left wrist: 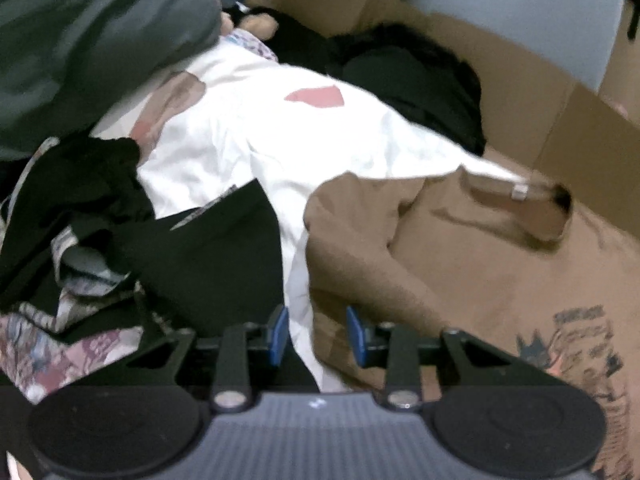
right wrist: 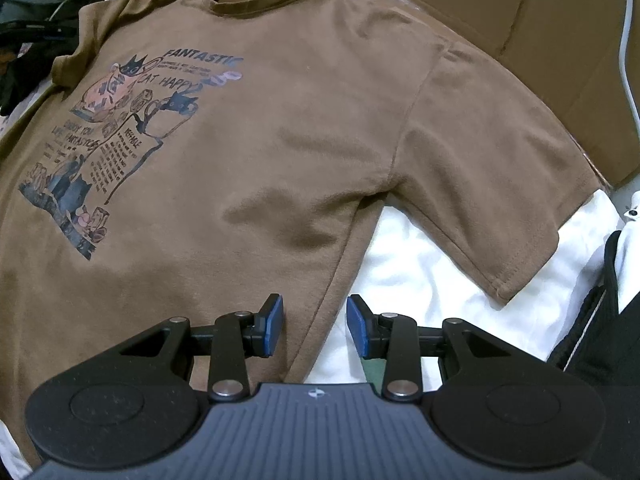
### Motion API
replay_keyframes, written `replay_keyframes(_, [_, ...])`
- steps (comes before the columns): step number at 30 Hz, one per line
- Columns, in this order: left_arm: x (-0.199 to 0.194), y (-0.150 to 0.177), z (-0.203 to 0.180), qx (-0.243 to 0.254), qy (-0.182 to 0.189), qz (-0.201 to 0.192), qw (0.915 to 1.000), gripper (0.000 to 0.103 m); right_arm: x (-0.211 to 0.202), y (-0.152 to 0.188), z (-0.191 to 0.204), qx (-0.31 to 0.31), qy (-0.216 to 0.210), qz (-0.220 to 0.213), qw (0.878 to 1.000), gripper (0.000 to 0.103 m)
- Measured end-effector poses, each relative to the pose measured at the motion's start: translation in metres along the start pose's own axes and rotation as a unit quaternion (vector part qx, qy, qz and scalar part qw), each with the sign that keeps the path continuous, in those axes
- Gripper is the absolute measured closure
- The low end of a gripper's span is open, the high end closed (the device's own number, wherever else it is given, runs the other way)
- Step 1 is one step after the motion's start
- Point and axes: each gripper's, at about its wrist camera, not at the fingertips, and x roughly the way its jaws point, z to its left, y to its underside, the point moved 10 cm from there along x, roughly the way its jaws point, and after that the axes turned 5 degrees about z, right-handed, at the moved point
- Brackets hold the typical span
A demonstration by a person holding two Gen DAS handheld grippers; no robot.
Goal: Fold clothes
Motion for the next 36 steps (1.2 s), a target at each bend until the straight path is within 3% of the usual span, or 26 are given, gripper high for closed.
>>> replay_keyframes(4, [0.012,-0.007,-0.010,0.025,-0.012,0.002,0.9996,0.064,0.001,0.002,0.000,-0.001,0.001,0.003,1.000,0.063])
replay_keyframes(6, [0.016,-0.013,-0.016,0.048,-0.021,-0.003,0.9986,0.048,0.002,0.004,0.000,-0.001,0.001,0.005,1.000,0.063])
replay_keyframes(9, [0.018,-0.028,-0.025,0.087,-0.055,-0.025,0.9944,0.034,0.004,0.006,0.000,0.001,0.000,0.010,1.000,0.063])
replay_keyframes(14, [0.019,-0.041,-0.041,0.095,-0.026,-0.039,0.9943,0.029,0.004,0.006,-0.002,0.005,-0.002,0.010,1.000,0.063])
replay_keyframes(21, [0.028,-0.036,-0.045,0.085,-0.013,-0.023,0.9960,0.029,0.005,0.008,-0.002,0.005,-0.002,0.011,1.000,0.063])
replay_keyframes(36, [0.019,-0.015,-0.001,-0.005,0.038,-0.028,0.9989,0.035,0.006,0.009,-0.004,-0.003,0.002,0.013,1.000,0.063])
